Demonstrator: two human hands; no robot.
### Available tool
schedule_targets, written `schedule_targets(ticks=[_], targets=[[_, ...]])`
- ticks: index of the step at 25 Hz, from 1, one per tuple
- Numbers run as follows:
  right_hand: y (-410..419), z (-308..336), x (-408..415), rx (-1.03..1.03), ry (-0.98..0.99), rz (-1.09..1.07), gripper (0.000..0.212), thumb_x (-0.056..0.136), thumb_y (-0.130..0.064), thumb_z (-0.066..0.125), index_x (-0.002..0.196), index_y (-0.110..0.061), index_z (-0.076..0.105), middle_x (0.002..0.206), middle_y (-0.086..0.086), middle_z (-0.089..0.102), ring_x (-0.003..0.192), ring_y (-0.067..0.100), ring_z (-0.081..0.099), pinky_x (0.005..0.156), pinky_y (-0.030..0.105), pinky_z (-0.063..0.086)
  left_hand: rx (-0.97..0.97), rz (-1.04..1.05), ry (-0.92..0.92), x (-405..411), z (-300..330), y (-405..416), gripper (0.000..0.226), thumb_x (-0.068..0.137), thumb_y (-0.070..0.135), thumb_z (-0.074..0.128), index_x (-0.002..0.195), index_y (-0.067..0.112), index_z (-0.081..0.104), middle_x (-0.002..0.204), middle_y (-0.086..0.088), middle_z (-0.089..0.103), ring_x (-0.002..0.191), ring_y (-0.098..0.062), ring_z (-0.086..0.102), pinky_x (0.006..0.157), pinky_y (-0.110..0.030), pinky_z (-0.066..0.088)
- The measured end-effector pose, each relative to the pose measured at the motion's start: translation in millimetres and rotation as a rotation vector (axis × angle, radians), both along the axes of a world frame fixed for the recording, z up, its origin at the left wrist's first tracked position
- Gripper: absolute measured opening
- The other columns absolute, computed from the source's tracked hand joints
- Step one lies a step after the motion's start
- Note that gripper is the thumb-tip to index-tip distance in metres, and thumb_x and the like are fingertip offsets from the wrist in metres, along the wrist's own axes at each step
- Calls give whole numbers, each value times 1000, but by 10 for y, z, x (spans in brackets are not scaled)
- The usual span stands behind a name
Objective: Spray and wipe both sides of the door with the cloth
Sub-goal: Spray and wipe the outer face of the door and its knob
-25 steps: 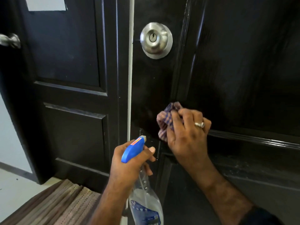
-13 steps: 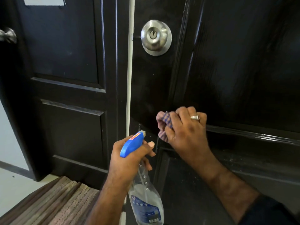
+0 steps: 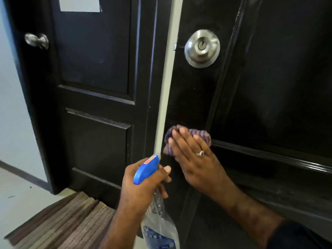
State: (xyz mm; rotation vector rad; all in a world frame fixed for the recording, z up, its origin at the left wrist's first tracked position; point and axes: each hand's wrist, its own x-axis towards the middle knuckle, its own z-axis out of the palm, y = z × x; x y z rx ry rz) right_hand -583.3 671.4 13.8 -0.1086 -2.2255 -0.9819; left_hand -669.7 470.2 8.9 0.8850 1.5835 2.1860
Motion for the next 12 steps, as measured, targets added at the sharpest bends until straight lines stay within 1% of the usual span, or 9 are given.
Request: schedule_targets(ticks=[1, 2, 3, 4, 6, 7, 8, 9, 12], targets=[[20, -84, 81, 51, -130, -10, 78, 102, -22, 60, 170, -9, 24, 178, 16, 17, 166, 35, 12, 132, 51, 21, -9, 9, 4, -47, -39, -27, 17, 89, 14, 79, 82, 1, 71, 75, -21, 72, 57, -44, 63, 57, -48, 61], [51, -31, 123, 94, -204, 20, 77, 101, -21, 60, 170, -9, 26, 178, 16, 18, 166, 34, 12, 133, 50, 19, -10, 13, 4, -93, -82, -47, 19, 89, 16, 81, 82, 1, 71, 75, -21, 72, 58, -46, 64, 57, -49, 60], [71, 115, 102, 118, -198, 65, 74, 101, -20, 60, 168, -10, 31, 177, 16, 22, 166, 35, 15, 132, 51, 20, -3, 12, 5, -138, -130, -56, 22, 88, 18, 83, 81, 1, 71, 75, -22, 71, 57, -45, 63, 57, -49, 59], [57, 329, 49, 98, -128, 86, 68, 102, -19, 60, 166, -10, 37, 176, 15, 26, 165, 35, 18, 131, 53, 22, 4, 7, 5, -161, -161, -51, 24, 85, 21, 84, 80, 2, 70, 74, -23, 71, 55, -44, 62, 56, -49, 58], [37, 763, -131, -19, 154, 95, 57, 107, -17, 57, 162, -9, 45, 174, 13, 32, 164, 34, 21, 130, 55, 24, -18, -4, 19, -175, -208, -33, 24, 81, 26, 81, 76, 5, 70, 74, -22, 71, 53, -43, 62, 57, -47, 58], [-5, 868, -225, -75, 272, 99, 54, 107, -15, 55, 161, -8, 47, 174, 12, 33, 165, 33, 21, 131, 55, 23, -23, -10, 23, -175, -225, -20, 24, 81, 27, 81, 75, 6, 70, 74, -21, 71, 53, -43, 62, 58, -46, 59], [-58, 843, -302, -111, 318, 110, 54, 107, -13, 52, 160, -8, 48, 173, 11, 33, 165, 32, 21, 131, 54, 21, -23, -15, 19, -179, -238, -4, 24, 80, 27, 80, 74, 6, 70, 74, -22, 71, 52, -43, 62, 58, -47, 59], [-86, 673, -348, -110, 272, 131, 55, 106, -11, 50, 161, -8, 47, 173, 11, 33, 165, 31, 21, 132, 53, 19, -18, -18, 10, -187, -242, 5, 25, 80, 26, 80, 74, 4, 69, 73, -23, 71, 52, -42, 62, 57, -48, 58], [-67, -317, -184, 44, -228, 137, 58, 105, -13, 48, 163, -8, 43, 175, 14, 28, 166, 34, 12, 133, 51, 17, 22, -27, -17, -280, -286, -27, 22, 79, 22, 79, 76, 3, 69, 73, -26, 69, 52, -43, 60, 54, -51, 56]])
